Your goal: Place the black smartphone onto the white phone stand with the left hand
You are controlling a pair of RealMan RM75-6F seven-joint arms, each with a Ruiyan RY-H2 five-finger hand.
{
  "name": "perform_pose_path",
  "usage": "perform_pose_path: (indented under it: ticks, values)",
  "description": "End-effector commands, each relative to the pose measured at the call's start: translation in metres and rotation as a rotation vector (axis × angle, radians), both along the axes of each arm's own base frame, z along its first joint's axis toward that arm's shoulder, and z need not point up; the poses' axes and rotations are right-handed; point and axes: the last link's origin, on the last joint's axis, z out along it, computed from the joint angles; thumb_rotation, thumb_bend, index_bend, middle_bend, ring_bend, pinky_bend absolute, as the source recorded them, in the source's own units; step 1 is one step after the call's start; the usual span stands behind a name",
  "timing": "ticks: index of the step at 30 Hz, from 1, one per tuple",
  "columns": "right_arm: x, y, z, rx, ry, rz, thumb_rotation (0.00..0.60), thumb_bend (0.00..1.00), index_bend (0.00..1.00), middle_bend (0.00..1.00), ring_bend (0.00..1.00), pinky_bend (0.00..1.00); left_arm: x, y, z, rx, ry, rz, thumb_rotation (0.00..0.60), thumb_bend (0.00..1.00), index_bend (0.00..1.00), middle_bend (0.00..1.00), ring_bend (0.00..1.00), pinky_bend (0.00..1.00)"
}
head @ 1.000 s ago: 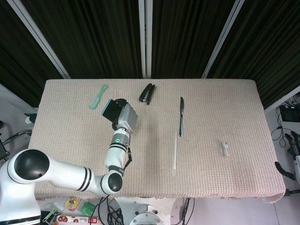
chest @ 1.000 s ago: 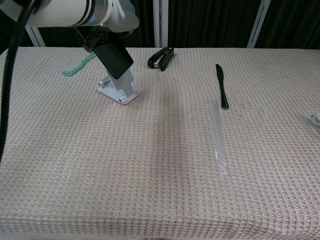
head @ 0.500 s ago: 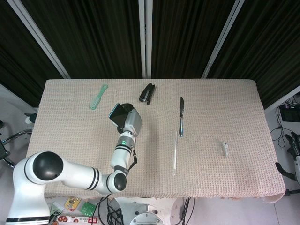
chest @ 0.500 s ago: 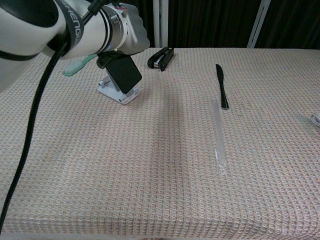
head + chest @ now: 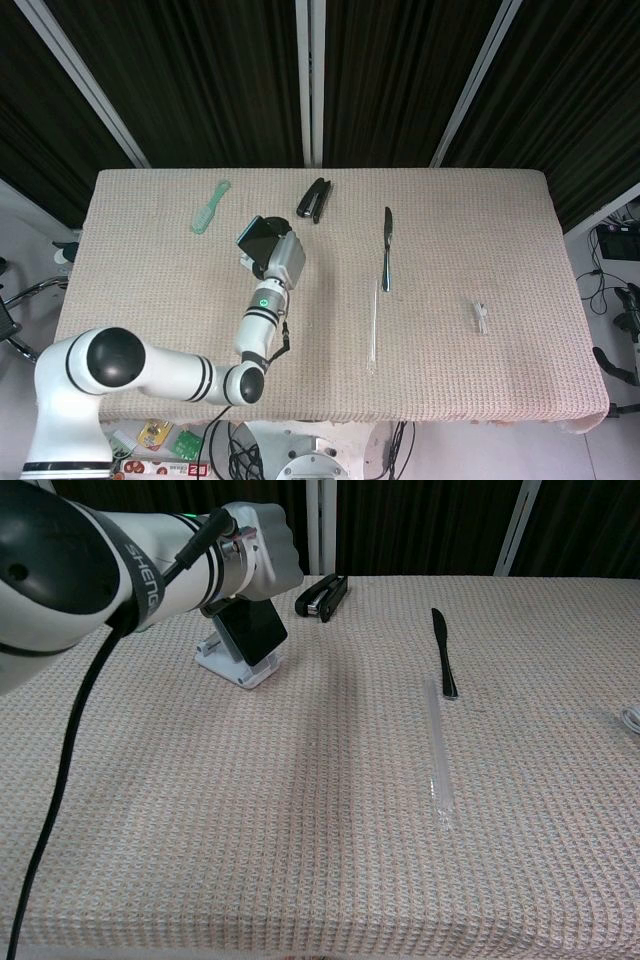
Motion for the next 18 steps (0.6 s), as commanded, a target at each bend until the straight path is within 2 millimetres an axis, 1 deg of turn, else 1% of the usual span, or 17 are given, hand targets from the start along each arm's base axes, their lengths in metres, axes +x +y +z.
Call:
perform_pose_path:
  ticks: [1,8,13,18]
  values:
    - [0.000,0.000,0.000,0.000,0.000,0.002,0.600,0.18,0.00,0.00,0.00,0.00,-0.003,0.000,-0.002,-0.007,0.009,-0.008,0.600,0.44,0.51,0.52,0.47,0.50]
    - [0.001,-0.002,-0.003,0.012,0.005,0.002,0.600,0.18,0.00,0.00,0.00,0.00,-0.008,0.000,-0.006,-0.020,-0.003,0.018,0.600,0.44,0.51,0.52,0.47,0.50]
    - [0.003,-0.004,-0.005,0.018,0.001,0.005,0.600,0.18,0.00,0.00,0.00,0.00,-0.009,0.001,-0.006,-0.020,-0.004,0.014,0.600,0.44,0.51,0.52,0.47,0.50]
    - [0.003,-0.005,-0.004,0.021,0.002,0.005,0.600,0.18,0.00,0.00,0.00,0.00,-0.014,0.001,-0.009,-0.030,0.016,0.007,0.600,0.44,0.50,0.51,0.47,0.50]
